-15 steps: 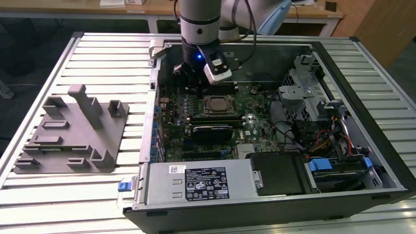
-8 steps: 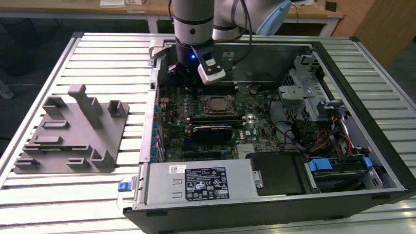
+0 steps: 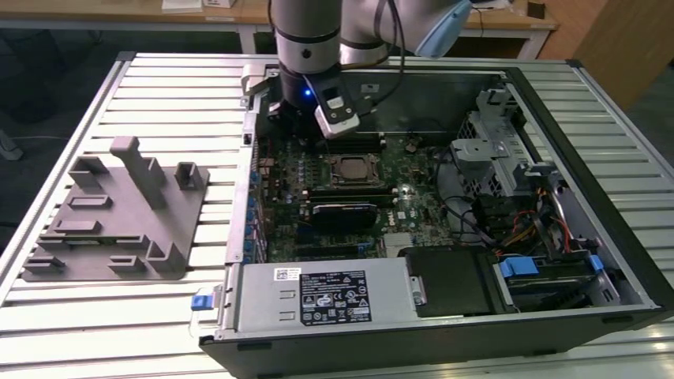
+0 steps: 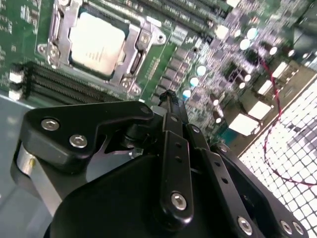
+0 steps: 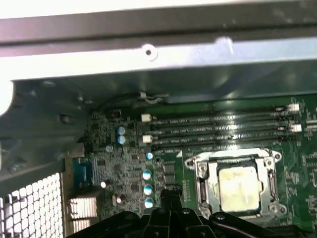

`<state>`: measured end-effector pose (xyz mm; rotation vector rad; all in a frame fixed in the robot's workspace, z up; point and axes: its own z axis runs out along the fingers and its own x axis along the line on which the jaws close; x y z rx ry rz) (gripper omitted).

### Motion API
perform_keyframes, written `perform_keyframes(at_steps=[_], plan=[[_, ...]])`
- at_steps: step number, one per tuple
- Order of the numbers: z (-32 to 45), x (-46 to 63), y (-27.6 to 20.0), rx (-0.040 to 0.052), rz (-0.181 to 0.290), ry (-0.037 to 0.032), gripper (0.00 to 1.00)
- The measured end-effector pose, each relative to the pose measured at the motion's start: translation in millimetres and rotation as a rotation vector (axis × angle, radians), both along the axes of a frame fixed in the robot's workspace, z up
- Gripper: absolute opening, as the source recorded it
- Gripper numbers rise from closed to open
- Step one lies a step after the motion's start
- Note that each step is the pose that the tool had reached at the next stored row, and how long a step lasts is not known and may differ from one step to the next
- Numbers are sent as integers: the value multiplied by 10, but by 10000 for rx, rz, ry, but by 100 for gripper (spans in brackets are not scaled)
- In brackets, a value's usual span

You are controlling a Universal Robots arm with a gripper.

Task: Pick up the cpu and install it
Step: 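Install the first cpu locking lever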

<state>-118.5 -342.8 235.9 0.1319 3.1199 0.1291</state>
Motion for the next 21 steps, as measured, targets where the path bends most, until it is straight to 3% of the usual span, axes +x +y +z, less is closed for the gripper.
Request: perform_keyframes(at_steps=[6,7,10,13,14,21], plan=[[0,-14,-6,826,0,0,11],[0,-15,-8,1101,1,0,11],[0,-15,-11,1589,1,0,11],[0,-15,-14,1916,1,0,11],[0,-16,-14,1959,0,0,11],[-1,-2,-14,1972,2,-1,11]])
